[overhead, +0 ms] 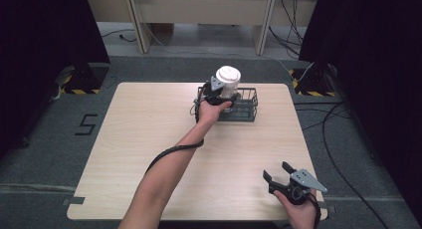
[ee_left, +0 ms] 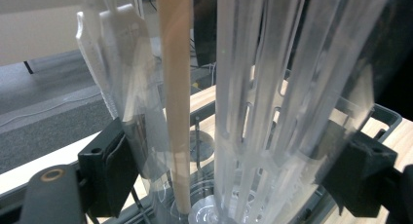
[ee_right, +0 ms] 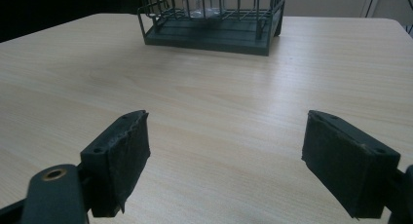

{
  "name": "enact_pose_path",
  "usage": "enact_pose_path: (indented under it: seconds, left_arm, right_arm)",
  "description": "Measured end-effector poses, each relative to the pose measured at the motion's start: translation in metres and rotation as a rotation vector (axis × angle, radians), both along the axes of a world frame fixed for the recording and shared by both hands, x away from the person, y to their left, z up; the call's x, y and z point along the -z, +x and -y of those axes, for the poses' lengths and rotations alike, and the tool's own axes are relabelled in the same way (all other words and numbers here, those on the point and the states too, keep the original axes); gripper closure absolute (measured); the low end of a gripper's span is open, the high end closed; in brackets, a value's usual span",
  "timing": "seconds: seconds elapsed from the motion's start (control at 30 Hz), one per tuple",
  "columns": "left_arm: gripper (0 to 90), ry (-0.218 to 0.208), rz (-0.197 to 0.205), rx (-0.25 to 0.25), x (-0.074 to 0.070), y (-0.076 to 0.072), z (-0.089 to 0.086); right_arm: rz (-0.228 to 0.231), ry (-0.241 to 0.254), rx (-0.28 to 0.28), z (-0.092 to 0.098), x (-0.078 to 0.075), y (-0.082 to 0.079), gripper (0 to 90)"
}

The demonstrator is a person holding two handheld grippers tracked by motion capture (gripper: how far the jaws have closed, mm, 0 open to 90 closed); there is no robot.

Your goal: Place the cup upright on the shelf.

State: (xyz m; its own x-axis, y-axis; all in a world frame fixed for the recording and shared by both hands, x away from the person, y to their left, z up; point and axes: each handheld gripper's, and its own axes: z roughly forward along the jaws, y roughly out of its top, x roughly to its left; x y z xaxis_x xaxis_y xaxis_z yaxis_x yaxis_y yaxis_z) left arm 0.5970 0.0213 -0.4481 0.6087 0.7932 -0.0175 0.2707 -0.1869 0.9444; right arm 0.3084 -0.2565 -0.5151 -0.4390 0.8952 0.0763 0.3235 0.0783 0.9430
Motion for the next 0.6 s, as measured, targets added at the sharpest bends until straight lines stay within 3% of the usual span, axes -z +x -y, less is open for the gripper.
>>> enact_pose_path:
  seconds: [0.3,0.43,0.6]
  left_arm:
    - [14.7,-0.003,0.008,-0.004,-0.003,-0.003,-0.001]
    - [14.4,0.02,0.012,-0.003,-0.006,-0.007,-0.003]
    - [14.3,0.007,0.022,0.0,-0.007,-0.014,-0.008]
  right_arm:
    - [-0.001,0.001,-0.002,0.0,0.0,0.0,18.1]
    - [-0.002,-0.001,-0.003,0.0,0.0,0.0,18.2]
    - [-0.002,-0.002,-0.004,0.0,0.0,0.001,18.2]
